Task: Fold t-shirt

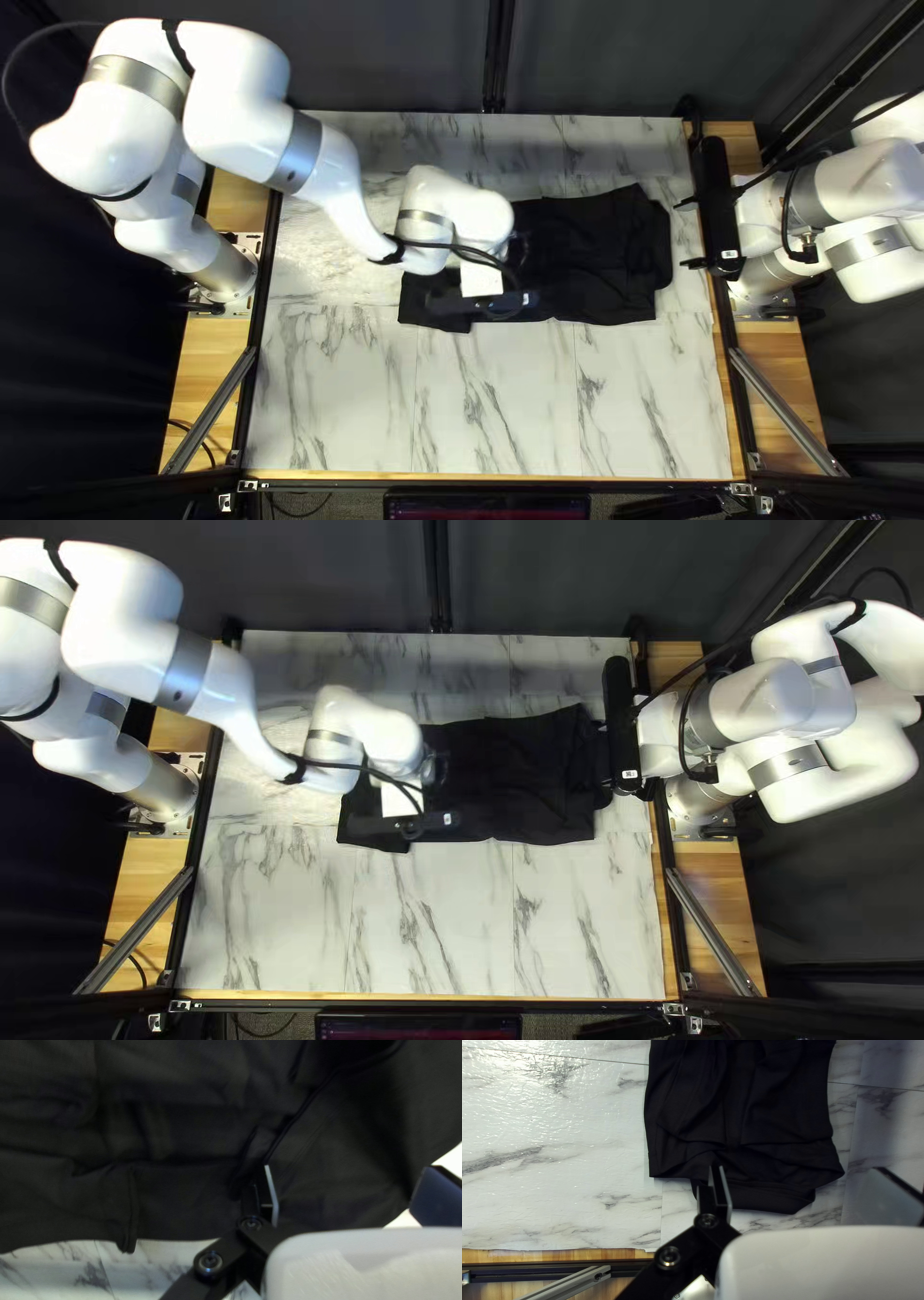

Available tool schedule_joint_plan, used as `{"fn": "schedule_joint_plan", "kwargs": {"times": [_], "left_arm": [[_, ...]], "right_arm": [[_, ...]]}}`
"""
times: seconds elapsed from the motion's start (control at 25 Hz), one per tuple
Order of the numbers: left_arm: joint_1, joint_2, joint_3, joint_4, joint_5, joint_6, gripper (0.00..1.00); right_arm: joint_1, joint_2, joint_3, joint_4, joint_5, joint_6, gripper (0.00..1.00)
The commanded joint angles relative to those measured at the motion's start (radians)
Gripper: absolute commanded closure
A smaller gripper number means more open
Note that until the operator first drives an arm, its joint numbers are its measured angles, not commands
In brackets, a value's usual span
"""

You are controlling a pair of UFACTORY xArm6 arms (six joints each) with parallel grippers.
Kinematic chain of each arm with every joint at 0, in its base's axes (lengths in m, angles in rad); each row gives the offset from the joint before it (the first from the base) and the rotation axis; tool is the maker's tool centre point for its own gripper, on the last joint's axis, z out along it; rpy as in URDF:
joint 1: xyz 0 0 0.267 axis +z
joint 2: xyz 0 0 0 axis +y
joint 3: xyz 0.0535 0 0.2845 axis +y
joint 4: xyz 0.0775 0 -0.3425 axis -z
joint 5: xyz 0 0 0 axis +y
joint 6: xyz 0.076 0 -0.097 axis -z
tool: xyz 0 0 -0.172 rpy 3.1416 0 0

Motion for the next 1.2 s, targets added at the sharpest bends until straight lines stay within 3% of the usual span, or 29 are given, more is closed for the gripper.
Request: {"fn": "schedule_joint_plan", "kwargs": {"times": [0.04,0.32,0.68,1.2], "left_arm": [[0.031,0.065,-0.044,-0.026,0.030,0.124,0.00],[0.018,0.195,-0.172,-0.061,0.124,0.316,0.00],[0.018,0.186,-0.135,-0.068,0.130,0.412,0.00],[0.033,0.166,-0.117,-0.048,0.168,0.415,0.00]], "right_arm": [[0.000,0.000,0.000,0.000,0.000,0.000,0.00],[0.000,0.000,0.000,0.000,0.000,0.000,0.00],[0.000,0.000,0.000,0.000,0.000,0.000,0.00],[0.000,0.000,0.000,0.000,0.000,0.000,0.00]]}}
